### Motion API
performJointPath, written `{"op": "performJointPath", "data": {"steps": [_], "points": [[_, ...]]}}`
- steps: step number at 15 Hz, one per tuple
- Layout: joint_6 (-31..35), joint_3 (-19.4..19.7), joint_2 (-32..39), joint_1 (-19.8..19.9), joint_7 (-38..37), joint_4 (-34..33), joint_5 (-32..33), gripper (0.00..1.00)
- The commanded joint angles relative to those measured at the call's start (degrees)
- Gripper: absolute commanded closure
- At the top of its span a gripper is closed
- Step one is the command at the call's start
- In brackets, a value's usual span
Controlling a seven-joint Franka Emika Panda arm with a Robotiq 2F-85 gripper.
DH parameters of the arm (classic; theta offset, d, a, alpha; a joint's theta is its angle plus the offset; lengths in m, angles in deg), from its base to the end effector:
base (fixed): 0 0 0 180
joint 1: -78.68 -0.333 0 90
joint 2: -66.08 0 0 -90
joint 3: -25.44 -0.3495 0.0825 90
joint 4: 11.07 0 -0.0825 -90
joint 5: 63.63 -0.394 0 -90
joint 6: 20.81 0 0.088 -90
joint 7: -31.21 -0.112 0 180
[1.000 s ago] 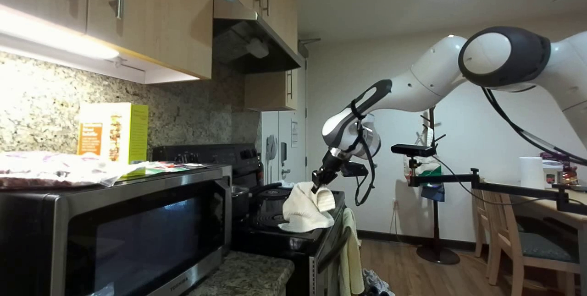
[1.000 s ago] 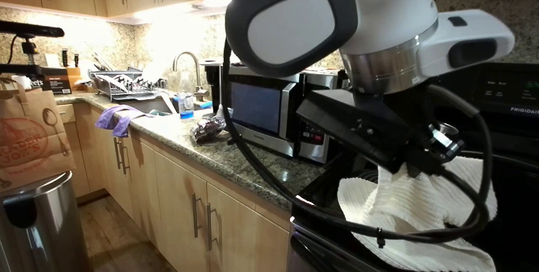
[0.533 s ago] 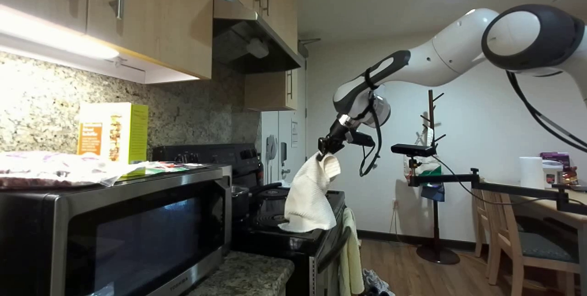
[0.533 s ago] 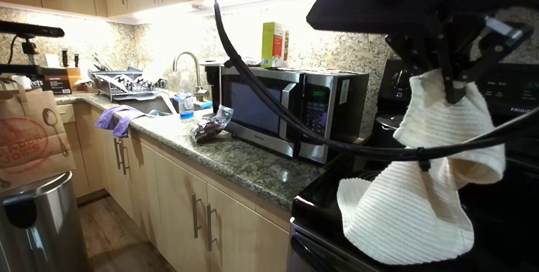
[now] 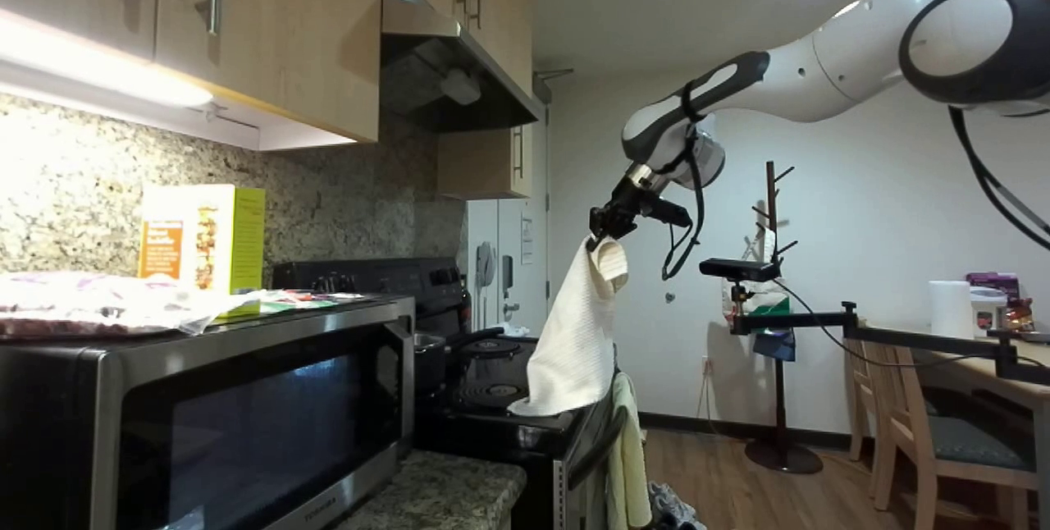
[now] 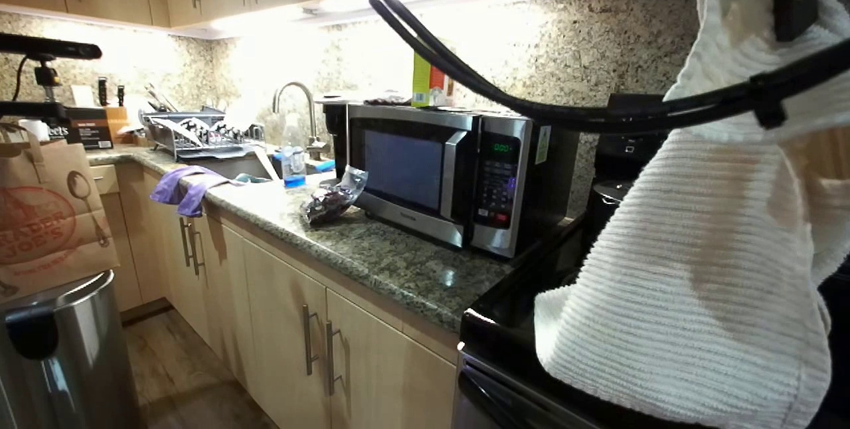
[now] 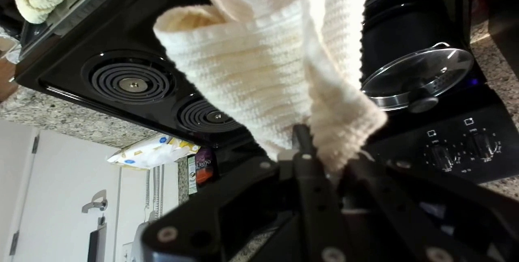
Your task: Pick up the white towel and hang it next to the other towel
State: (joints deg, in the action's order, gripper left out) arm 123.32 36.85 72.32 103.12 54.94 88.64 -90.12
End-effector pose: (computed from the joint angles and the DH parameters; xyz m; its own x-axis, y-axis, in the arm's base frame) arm 0.5367 -0.3827 0.6097 0.6308 -0.4009 0.6644 -0.4080 -0.8996 -0.1556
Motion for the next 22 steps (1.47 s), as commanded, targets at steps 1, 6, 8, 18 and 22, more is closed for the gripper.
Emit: {"op": "performJointPath", "data": {"steps": [1,6,8,18,22], "points": [[-4.2,1.5,-1.4,-0.8,2.4,-0.4,0.1,0.91],[-13.7,2.9,-3.1,-0.7,4.7,-1.9,-0.6,0.91],[-16.0,3.7,-3.4,-0.7,5.8,-3.4,-0.7,0.91],[-26.9,7.3,-2.7,-0.2,9.3,-10.2,-2.5,0.91],[-37.1,8.1,-1.8,0.5,18.2,-12.4,-6.6,0.91]]}}
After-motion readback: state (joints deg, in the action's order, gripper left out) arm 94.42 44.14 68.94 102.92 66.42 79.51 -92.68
